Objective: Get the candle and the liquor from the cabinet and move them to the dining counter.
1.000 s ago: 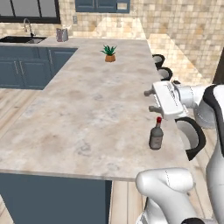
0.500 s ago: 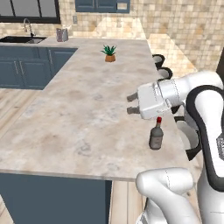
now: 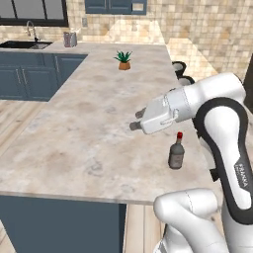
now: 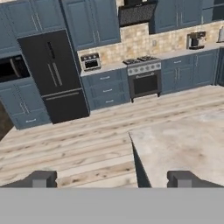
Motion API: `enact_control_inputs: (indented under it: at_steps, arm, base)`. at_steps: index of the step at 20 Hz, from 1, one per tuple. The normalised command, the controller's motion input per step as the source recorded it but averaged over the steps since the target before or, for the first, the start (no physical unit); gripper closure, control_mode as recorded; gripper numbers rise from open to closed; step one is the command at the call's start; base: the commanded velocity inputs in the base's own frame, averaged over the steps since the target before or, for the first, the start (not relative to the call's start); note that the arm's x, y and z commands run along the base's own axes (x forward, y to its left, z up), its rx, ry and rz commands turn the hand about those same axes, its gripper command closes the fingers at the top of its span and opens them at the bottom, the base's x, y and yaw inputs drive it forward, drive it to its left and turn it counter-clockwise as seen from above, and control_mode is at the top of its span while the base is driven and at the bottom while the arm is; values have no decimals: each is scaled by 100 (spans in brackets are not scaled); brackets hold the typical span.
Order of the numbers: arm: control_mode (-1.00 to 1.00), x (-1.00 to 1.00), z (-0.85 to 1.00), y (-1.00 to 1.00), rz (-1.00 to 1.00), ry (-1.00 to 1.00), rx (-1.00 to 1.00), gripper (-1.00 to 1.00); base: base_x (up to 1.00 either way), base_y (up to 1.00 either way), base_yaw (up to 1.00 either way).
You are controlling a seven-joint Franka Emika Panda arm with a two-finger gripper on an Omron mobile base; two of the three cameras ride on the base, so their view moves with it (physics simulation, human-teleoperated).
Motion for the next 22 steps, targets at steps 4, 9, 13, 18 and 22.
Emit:
enact_control_inputs:
  at_steps: [4, 9, 13, 18, 22]
  arm:
    - [100, -3, -23, 18, 0, 4, -3, -100]
    - [100, 0, 0, 0, 0, 0, 0, -100]
    - [100, 0, 0, 0, 0, 0, 0, -100]
    - [100, 0, 0, 0, 0, 0, 0, -100]
    - [100, 0, 0, 0, 0, 0, 0, -100]
  base:
    - [-8, 14, 0]
    - [-23, 91, 1]
    - [-12, 100, 5]
    - [-10, 100, 5]
    - [-4, 100, 3]
